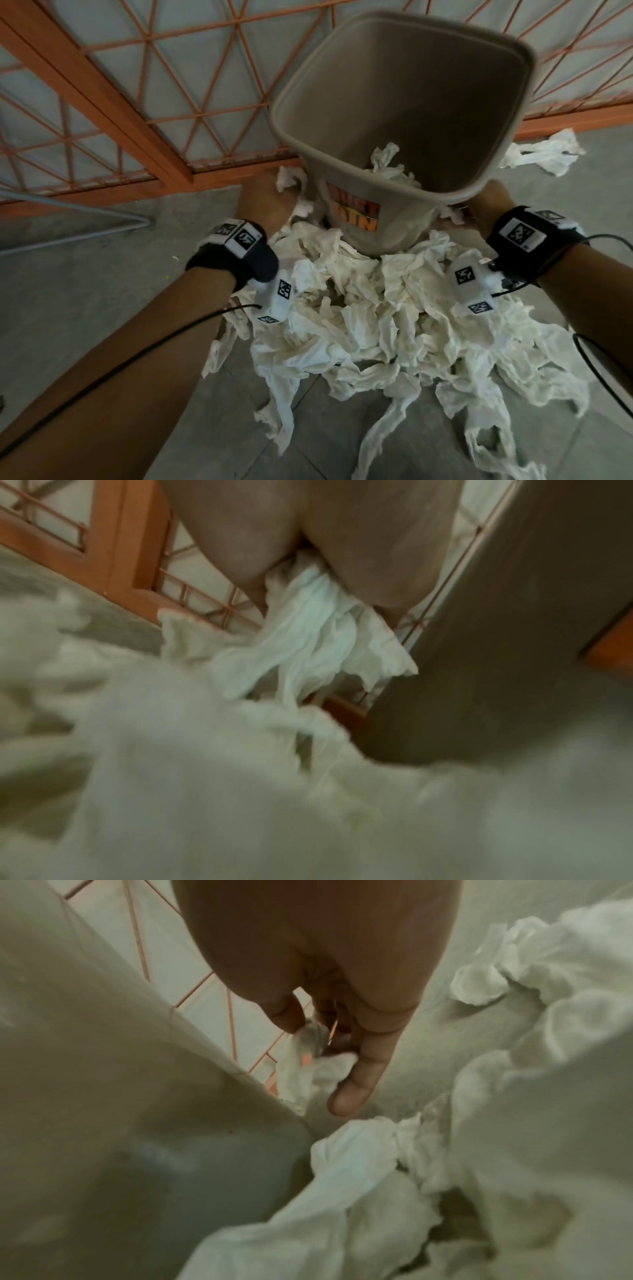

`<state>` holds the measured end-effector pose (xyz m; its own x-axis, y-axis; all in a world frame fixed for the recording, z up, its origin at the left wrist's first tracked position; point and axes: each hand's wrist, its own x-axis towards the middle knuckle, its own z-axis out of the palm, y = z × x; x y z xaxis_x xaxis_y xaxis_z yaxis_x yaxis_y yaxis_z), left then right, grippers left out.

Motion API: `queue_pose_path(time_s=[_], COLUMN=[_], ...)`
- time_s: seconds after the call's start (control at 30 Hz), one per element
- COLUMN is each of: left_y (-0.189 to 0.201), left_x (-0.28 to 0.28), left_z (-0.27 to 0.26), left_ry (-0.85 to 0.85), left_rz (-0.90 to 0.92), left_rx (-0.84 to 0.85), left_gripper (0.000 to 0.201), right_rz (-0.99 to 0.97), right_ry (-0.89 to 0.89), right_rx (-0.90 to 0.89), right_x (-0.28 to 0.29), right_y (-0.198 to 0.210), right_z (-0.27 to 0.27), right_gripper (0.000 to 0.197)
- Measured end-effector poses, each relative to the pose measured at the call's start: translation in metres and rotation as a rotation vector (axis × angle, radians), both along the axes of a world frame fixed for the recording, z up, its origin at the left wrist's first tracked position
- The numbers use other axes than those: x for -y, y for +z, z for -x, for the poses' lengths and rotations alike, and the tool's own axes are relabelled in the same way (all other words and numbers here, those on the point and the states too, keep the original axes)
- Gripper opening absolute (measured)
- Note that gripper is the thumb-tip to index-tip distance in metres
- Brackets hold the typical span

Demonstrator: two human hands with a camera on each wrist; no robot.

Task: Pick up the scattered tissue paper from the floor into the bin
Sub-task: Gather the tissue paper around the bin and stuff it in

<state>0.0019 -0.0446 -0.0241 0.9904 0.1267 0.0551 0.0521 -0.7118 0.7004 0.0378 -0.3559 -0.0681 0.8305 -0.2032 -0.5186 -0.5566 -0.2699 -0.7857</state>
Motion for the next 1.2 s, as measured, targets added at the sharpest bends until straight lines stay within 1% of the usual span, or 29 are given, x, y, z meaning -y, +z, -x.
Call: queue_pose_path(time_s=[0.03, 0.07, 0.13, 0.17, 0.23, 0.27, 0.3, 0.37, 0.4, 0.47, 0.5, 0.57, 0.6, 0.63, 0.67, 0.73, 0.77, 0.87, 0.93, 0.97, 1.0, 1.07, 1.1, 1.13, 1.17, 1.2], left_y=[0.011, 0.021, 0.034, 0.039, 0.040, 0.034, 0.026, 0.002, -0.012, -0.031, -0.037, -0.042, -0.042, -0.040, -0.035, -0.021, -0.011, 0.021, 0.044, 0.054, 0.066, 0.088, 0.098, 0.110, 0.120, 0.130], left_x=[-0.004, -0.009, -0.023, -0.028, -0.032, -0.029, -0.025, -0.014, -0.008, 0.005, 0.011, 0.017, 0.019, 0.020, 0.021, 0.018, 0.016, 0.010, 0.009, 0.009, 0.010, 0.012, 0.014, 0.016, 0.020, 0.024], left_z=[0.004, 0.007, 0.015, 0.021, 0.032, 0.037, 0.041, 0.045, 0.046, 0.050, 0.053, 0.056, 0.059, 0.063, 0.067, 0.077, 0.082, 0.096, 0.105, 0.108, 0.111, 0.114, 0.115, 0.115, 0.114, 0.113], left_ry=[0.011, 0.026, 0.071, 0.077, 0.044, 0.025, 0.015, -0.020, -0.061, -0.155, -0.194, -0.248, -0.246, -0.224, -0.199, -0.136, -0.106, -0.063, -0.049, -0.047, -0.049, -0.073, -0.099, -0.128, -0.152, -0.169], left_rz=[0.061, 0.122, 0.198, 0.212, 0.217, 0.211, 0.175, -0.001, -0.085, -0.205, -0.273, -0.411, -0.452, -0.458, -0.441, -0.344, -0.280, -0.133, -0.047, -0.020, -0.004, 0.043, 0.089, 0.141, 0.188, 0.226], left_rx=[0.020, 0.046, 0.095, 0.112, 0.146, 0.135, 0.083, -0.102, -0.195, -0.331, -0.367, -0.389, -0.375, -0.353, -0.315, -0.230, -0.202, -0.066, 0.035, 0.067, 0.090, 0.151, 0.187, 0.221, 0.260, 0.299], left_gripper=[0.009, 0.012, 0.026, 0.029, 0.023, 0.019, 0.023, 0.044, 0.054, 0.066, 0.066, 0.051, 0.043, 0.040, 0.041, 0.042, 0.039, 0.024, 0.017, 0.017, 0.019, 0.024, 0.025, 0.026, 0.025, 0.025], right_rz=[0.083, 0.137, 0.189, 0.208, 0.218, 0.234, 0.246, 0.275, 0.297, 0.363, 0.392, 0.412, 0.407, 0.419, 0.446, 0.519, 0.524, 0.431, 0.398, 0.399, 0.405, 0.389, 0.364, 0.333, 0.287, 0.225], right_ry=[-0.004, -0.015, -0.047, -0.038, 0.012, 0.053, 0.105, 0.251, 0.332, 0.486, 0.552, 0.655, 0.671, 0.680, 0.691, 0.706, 0.695, 0.638, 0.640, 0.670, 0.711, 0.789, 0.817, 0.828, 0.815, 0.786], right_rx=[0.035, 0.064, 0.117, 0.125, 0.125, 0.112, 0.087, 0.027, 0.017, 0.060, 0.088, 0.075, 0.038, 0.016, 0.017, 0.058, 0.078, 0.089, 0.115, 0.132, 0.144, 0.180, 0.213, 0.254, 0.302, 0.360], right_x=[0.000, 0.001, -0.004, -0.007, -0.012, -0.013, -0.015, -0.019, -0.023, -0.030, -0.035, -0.044, -0.048, -0.051, -0.052, -0.054, -0.054, -0.054, -0.053, -0.052, -0.052, -0.052, -0.052, -0.052, -0.053, -0.053], right_y=[0.003, 0.006, 0.012, 0.015, 0.018, 0.020, 0.021, 0.019, 0.017, 0.013, 0.012, 0.008, 0.005, 0.004, 0.003, 0.004, 0.006, 0.026, 0.045, 0.058, 0.068, 0.094, 0.107, 0.122, 0.136, 0.150], right_z=[0.001, 0.002, 0.008, 0.012, 0.020, 0.025, 0.031, 0.042, 0.049, 0.067, 0.076, 0.091, 0.097, 0.102, 0.107, 0.113, 0.115, 0.119, 0.122, 0.126, 0.129, 0.134, 0.136, 0.138, 0.139, 0.137], right_gripper=[0.020, 0.024, 0.031, 0.031, 0.032, 0.034, 0.034, 0.027, 0.030, 0.049, 0.056, 0.065, 0.066, 0.063, 0.055, 0.029, 0.026, 0.041, 0.047, 0.045, 0.039, 0.018, 0.015, 0.018, 0.018, 0.013])
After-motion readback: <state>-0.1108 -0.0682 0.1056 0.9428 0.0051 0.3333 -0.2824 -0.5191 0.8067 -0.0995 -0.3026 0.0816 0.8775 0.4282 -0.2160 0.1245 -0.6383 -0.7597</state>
